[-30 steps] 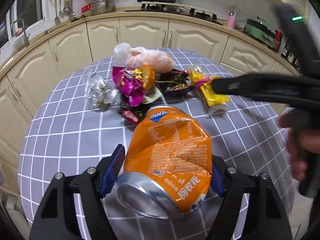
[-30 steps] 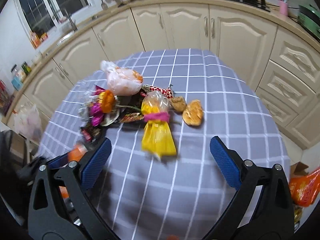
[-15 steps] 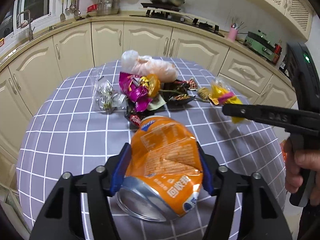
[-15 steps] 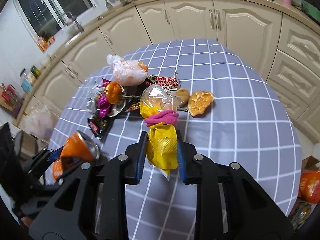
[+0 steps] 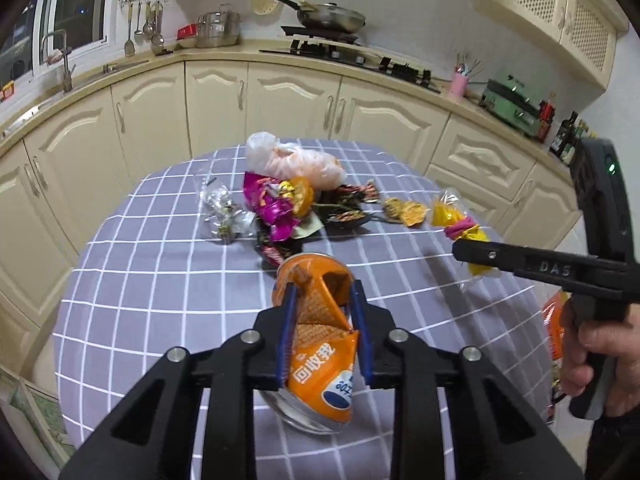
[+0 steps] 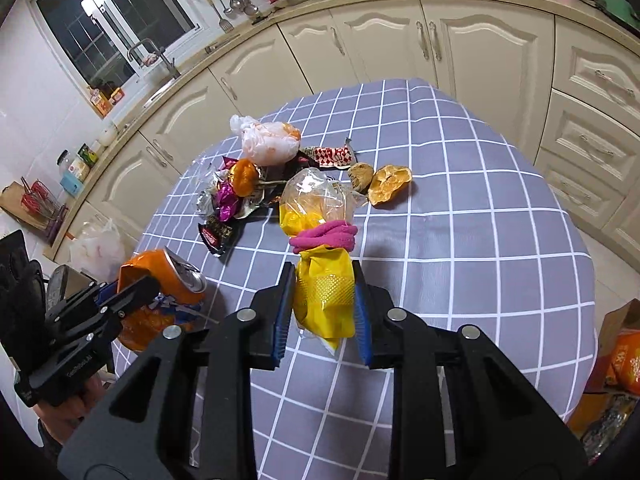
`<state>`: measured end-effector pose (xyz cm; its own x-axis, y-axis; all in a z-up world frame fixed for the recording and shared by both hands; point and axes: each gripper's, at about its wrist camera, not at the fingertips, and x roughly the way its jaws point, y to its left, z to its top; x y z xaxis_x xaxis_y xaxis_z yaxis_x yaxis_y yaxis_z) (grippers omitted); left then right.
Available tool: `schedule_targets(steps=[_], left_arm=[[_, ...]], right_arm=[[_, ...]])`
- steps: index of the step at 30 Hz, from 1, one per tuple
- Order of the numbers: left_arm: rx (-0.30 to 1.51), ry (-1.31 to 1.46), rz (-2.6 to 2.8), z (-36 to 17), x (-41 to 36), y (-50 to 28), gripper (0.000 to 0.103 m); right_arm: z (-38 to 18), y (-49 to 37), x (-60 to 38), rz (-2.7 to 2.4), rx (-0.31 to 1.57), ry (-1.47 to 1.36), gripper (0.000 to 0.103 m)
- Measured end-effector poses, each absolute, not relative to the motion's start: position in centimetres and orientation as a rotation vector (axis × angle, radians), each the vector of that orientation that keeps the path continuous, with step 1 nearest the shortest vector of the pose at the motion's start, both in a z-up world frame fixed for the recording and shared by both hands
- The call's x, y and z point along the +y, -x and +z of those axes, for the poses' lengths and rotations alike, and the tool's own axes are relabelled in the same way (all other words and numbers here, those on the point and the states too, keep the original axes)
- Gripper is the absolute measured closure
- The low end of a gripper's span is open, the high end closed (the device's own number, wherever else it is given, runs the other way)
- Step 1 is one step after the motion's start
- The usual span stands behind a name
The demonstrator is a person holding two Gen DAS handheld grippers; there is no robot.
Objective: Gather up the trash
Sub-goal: 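Carry can and snack bag to the blue bin and release both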
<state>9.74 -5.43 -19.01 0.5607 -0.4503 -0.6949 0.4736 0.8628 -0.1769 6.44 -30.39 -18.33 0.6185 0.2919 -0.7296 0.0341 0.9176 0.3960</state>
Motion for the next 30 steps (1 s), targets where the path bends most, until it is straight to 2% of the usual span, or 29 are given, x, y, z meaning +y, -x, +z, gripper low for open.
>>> schedule_targets(steps=[10,19,25,30], left_arm=[[0.749,-0.011,-0.667,-16.4,-10.2,-7.9,0.079],[0.670,-0.073,-0.914,-13.1,-22.6,-5.0,0.079],[0.719,-0.109,-1.102,-13.8,-33.9,-3.0,0.079],[0.855,-0.184,-1.205,-17.8,-43.8,-1.5,0.079]], right_arm=[[-15.6,-2.5,-35.4,0.093,0.785,-0.455,0.076],[-13.9,5.1,-45.9,-0.128,0.670,-0.518,0.076],[-17.2,11.1,-55.3,-0.336,0.681,-0.606,0.076],[-23.0,14.6,-62.5,-0.458,0.755,-0.734,0.076]])
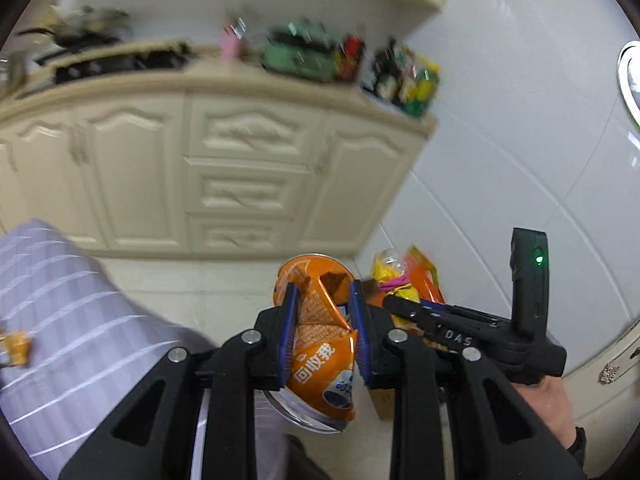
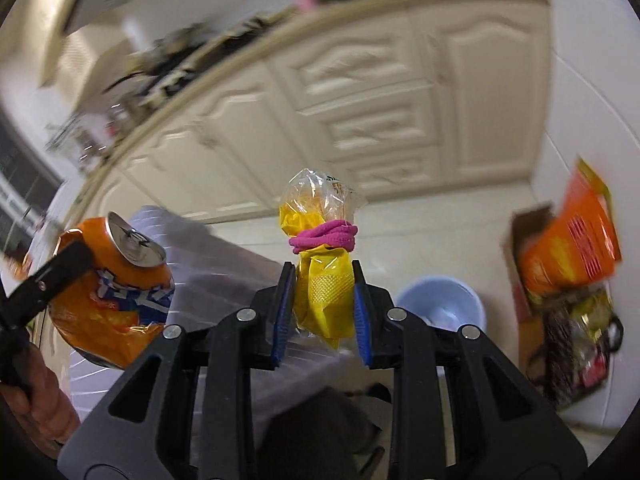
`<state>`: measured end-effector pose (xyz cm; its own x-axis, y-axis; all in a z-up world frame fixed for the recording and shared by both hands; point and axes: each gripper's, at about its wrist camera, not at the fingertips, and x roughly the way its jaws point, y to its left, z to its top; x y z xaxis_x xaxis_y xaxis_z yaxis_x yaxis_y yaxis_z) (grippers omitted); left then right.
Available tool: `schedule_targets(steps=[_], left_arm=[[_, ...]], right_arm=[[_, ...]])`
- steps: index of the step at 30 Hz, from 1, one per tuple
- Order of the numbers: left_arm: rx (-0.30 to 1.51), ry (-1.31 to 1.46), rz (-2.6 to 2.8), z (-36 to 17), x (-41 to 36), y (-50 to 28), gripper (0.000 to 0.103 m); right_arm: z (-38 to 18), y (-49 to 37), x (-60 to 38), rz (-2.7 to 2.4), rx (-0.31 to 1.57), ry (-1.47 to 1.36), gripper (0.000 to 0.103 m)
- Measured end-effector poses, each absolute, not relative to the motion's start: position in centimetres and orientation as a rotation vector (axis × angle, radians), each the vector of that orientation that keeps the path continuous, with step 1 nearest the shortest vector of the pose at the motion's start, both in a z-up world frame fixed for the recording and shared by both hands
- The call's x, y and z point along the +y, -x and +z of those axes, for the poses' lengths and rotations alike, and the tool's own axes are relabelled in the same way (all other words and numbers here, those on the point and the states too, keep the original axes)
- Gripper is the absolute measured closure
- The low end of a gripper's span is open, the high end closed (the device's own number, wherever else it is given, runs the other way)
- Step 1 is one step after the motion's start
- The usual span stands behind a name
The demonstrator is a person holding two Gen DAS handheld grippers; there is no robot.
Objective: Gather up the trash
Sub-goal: 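Carry can and snack bag to the blue bin and release both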
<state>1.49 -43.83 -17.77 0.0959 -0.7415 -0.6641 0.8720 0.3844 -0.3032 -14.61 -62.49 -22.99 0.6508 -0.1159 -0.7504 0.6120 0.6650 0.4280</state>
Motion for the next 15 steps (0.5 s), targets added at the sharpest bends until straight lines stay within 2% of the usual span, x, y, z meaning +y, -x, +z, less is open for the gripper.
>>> schedule_targets(steps=[6,13,15], left_arm=[[1.033,-0.361,-1.206,-26.3,-53.9,0.3,0.078],[1.203,-0.429,-1.144,-33.8,-60.4,-1.0,0.077],[1.210,-0.443,-1.124,-35.0,-61.6,-1.3,0.071]], right_arm=[[-30.8,15.5,-67.5,-0.514,0.862,-0.871,0.076],[-37.2,14.9,-70.5,-0.520,0.930,-1.000,0.076],[-38.2,14.8,-70.9,-0.532,0.945,-1.024,0.067]])
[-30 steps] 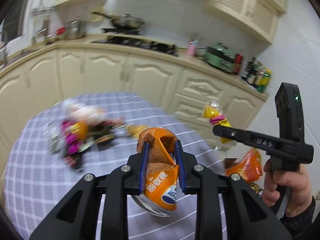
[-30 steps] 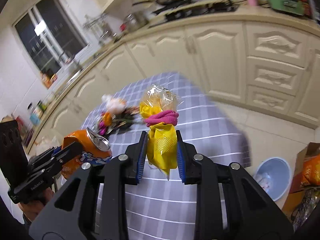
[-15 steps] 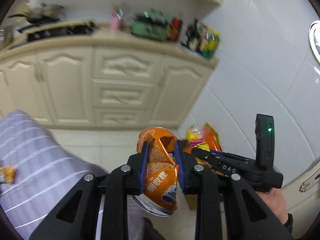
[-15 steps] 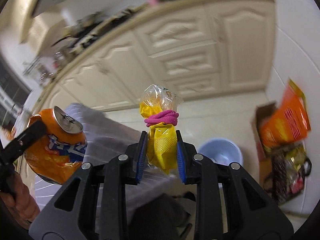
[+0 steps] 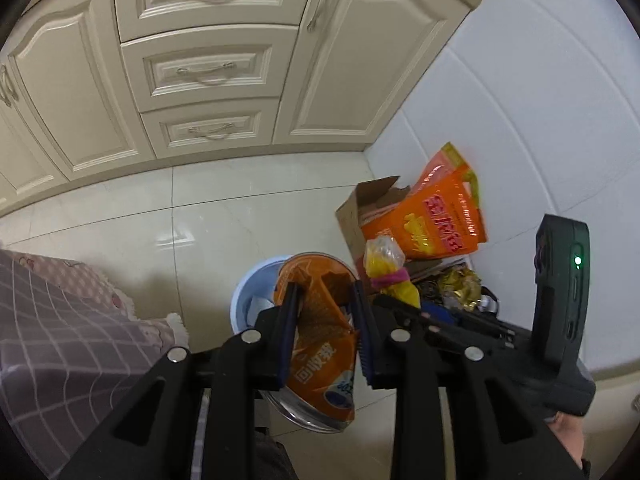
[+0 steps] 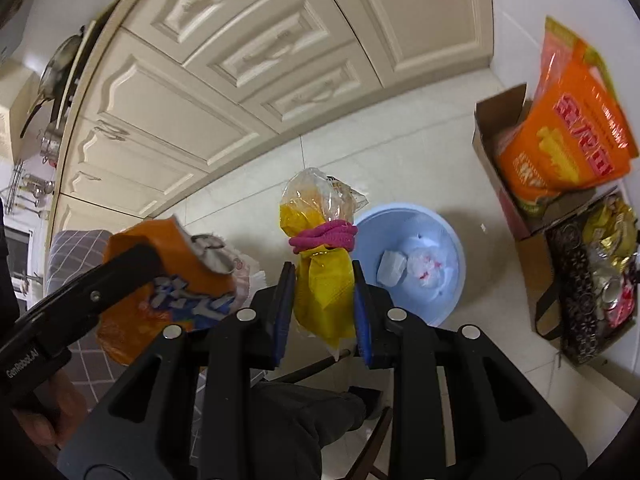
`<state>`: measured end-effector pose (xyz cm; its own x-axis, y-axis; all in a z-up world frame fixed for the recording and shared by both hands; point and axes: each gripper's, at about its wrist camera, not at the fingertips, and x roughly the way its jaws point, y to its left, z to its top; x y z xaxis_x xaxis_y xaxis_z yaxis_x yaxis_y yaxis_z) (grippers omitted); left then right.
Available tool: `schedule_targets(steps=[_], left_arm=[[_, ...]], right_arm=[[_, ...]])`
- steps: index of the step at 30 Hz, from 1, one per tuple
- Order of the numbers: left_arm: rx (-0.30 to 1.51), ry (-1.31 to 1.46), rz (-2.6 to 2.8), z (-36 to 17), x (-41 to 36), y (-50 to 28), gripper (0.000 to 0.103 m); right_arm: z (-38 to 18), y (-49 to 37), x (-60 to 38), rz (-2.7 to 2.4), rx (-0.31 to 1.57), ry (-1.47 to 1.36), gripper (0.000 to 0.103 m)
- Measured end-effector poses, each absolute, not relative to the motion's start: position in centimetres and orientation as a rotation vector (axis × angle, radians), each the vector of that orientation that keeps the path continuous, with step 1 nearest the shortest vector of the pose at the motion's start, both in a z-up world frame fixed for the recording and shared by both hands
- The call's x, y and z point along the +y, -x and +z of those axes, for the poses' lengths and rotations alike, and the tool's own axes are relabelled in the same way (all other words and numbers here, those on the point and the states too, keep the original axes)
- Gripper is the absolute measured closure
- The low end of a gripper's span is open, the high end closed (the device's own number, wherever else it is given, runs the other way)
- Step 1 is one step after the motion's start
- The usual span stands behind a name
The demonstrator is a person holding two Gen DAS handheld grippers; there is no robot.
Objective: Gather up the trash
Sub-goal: 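Carry can and snack bag to the blue bin and release both, then grasp the clear plastic wrappers with the left tool while the right tool grasps a gold wrapper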
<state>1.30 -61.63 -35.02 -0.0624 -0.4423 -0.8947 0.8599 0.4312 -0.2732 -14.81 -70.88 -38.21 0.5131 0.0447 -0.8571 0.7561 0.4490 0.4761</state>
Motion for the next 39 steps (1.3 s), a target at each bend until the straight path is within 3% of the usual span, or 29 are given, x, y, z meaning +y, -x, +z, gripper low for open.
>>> schedule_targets(steps=[1,3,7,20,39], left_arm=[[1.223,-0.443,-1.114,-35.4,-62.0,-1.4,0.050],[1.235,-0.424,-1.073,-35.7,-62.1,-2.0,0.026],[1.208,-0.434,-1.059,-35.2,-61.8,-2.4,0.021],[1.067,-0.415,-1.034,-29.8,-56.1,-1.9,0.017],[0.734,-0.201,-0.896,-15.3,-35.7,-3.3,0.011]], right_arm=[[-38.7,14.9,-71.1,-0.552,0.952,-1.031,0.039],[-39.0,15.2,-71.4,-0.565,0.937,-1.044,0.016],[-39.6,16.0,-71.6,-0.610,0.932,-1.062,0.007],[-34.6,16.4,-68.7,-0.650,0.883,-0.991,0.006],[-14.1,8.5,-53.9,-0.397,0.644,-0.649,0.006]])
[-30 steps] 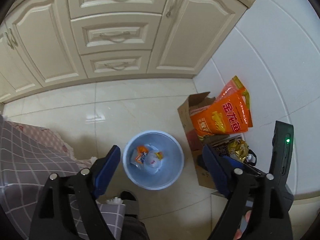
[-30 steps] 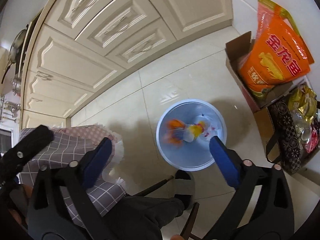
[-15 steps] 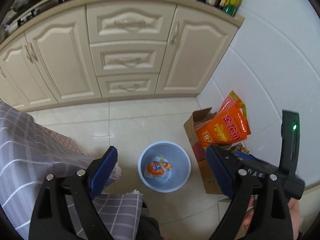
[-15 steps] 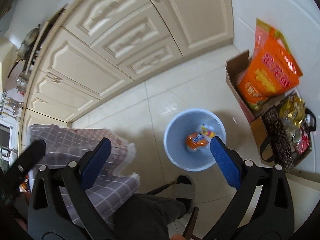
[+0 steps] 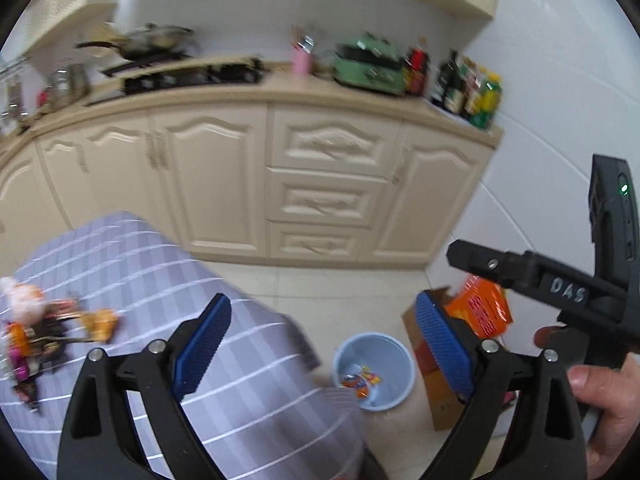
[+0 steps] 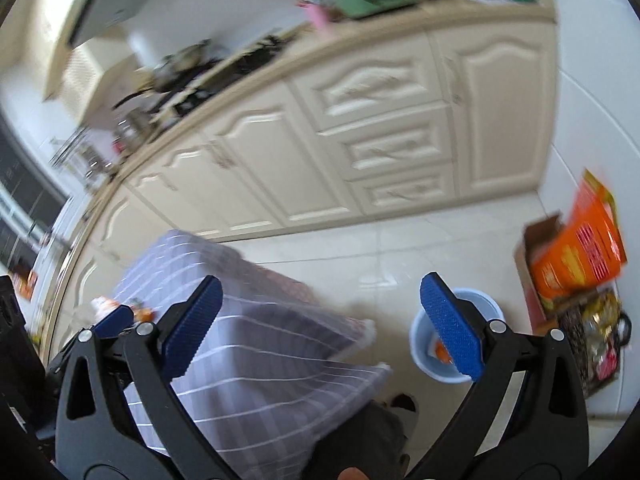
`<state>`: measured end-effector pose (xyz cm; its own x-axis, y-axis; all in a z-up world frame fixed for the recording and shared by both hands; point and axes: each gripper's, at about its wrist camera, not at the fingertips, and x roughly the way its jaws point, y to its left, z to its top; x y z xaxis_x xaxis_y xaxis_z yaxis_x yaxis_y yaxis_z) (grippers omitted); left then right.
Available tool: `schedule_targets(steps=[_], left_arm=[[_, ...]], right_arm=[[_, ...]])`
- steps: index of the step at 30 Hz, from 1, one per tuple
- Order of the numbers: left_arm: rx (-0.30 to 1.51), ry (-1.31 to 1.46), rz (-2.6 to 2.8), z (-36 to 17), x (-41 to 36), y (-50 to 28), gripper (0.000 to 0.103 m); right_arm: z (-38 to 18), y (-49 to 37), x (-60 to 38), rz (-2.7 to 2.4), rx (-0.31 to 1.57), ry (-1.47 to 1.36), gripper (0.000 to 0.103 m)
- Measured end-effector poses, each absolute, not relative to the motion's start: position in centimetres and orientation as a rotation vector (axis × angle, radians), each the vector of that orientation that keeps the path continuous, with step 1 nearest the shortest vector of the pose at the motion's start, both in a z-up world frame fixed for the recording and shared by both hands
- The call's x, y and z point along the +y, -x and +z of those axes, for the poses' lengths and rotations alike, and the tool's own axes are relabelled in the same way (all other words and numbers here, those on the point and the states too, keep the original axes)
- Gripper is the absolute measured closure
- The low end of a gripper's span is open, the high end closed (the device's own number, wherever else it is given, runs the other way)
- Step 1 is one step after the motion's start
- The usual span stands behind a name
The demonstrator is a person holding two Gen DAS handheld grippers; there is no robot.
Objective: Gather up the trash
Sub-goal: 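Grasp the clear plastic wrappers with the left tool while the right tool grasps a gold wrapper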
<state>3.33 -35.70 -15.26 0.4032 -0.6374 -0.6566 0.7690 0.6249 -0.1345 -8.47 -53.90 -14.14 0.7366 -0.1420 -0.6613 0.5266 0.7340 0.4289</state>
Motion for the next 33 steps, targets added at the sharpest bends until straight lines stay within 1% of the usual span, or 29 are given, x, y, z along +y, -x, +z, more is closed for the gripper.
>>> schedule_targets(steps=[8,13,16,23,28,33], left_arm=[[0.643,-0.139,-0.728,-12.4,-24.5,-5.9,0.010],[0.607,-0.136,-0.614,-12.1,-18.4,-7.0,0.010],[0.601,-0.143,-0.529,-12.6,-14.8,-7.9,0.010],[0.682,-0.105,-0.340,-16.5,-7.0,-12.3,0.010],[0.751,-0.061,-0.270,-20.0,-4.0,-16.6,0.010],[0.802,-0.053,-0.247,-22.7,-3.8,-20.6,0.010]], right_arm=[[-10.5,3.0,-45.1,-0.220,0.648,-0.518,0.006],[-10.0,-0.3,-39.9,-0.135,0.674,-0.444,0.006],[-10.6,-2.8,-36.4,-0.074,0.711,-0.385,0.006],[-14.4,-7.9,-32.0,-0.030,0.817,-0.267,0.006],[-17.5,-10.3,-31.0,-0.041,0.890,-0.217,0.006],[-19.3,-11.7,-31.4,-0.052,0.927,-0.196,0.006]])
